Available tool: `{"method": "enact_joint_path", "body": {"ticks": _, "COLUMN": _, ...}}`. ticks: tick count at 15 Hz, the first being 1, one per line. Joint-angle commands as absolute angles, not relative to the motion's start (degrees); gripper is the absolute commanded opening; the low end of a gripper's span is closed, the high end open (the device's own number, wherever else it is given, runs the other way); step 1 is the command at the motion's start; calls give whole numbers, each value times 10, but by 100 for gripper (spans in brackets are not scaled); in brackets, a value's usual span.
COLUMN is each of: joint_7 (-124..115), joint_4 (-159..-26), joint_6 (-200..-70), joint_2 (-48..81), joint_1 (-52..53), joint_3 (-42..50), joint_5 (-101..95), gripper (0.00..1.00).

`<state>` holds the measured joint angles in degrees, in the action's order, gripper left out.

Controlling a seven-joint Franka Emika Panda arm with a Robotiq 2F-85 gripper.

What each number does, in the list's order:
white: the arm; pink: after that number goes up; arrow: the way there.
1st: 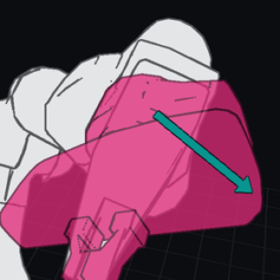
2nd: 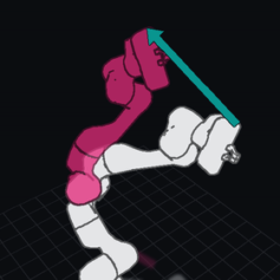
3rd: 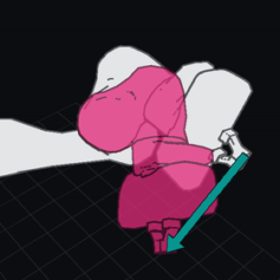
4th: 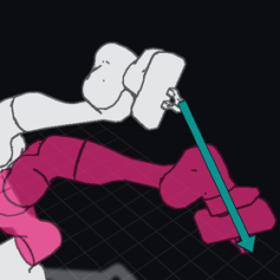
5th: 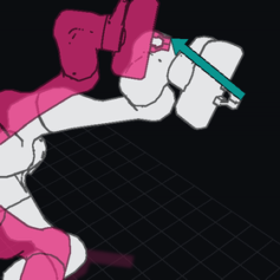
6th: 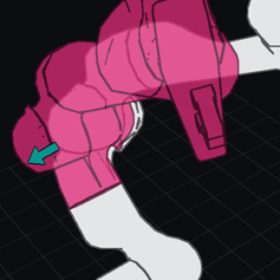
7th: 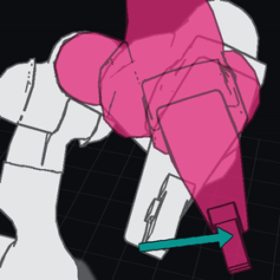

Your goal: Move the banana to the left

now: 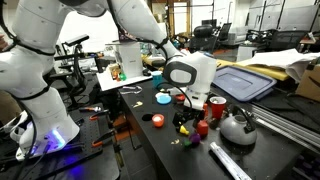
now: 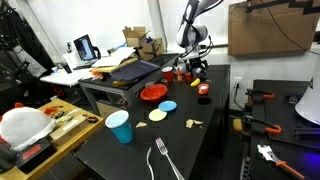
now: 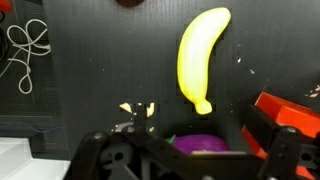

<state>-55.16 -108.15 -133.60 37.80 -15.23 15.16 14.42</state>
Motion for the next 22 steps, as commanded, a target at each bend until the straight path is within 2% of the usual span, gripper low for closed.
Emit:
{"method": "enact_joint_path", "body": {"ticks": 1, "joint_7": -529, "joint_4": -1071, "joint_6": -1316, "joint_2": 378, "joint_1": -158, "joint_3": 145, "joint_5": 158, "gripper": 100}}
{"method": "enact_joint_path", "body": {"ticks": 20, "joint_7": -430, "joint_4": -1156, "joint_6": -1326, "joint_2": 337, "joint_1": -136, "joint_3": 140, "joint_5": 155, "gripper": 100}}
{"method": "enact_joint_path", "body": {"ticks": 21, "joint_7": -430, "joint_4": -1157, "joint_6": -1329, "joint_2": 339, "joint_1": -134, "joint_3": 139, "joint_5": 156, "gripper": 75}}
{"method": "enact_joint_path", "body": {"ticks": 22, "joint_7": -426, "joint_4": -1156, "joint_6": -1328, "joint_2": 341, "joint_1": -134, "joint_3": 139, "joint_5": 157, "gripper": 74}}
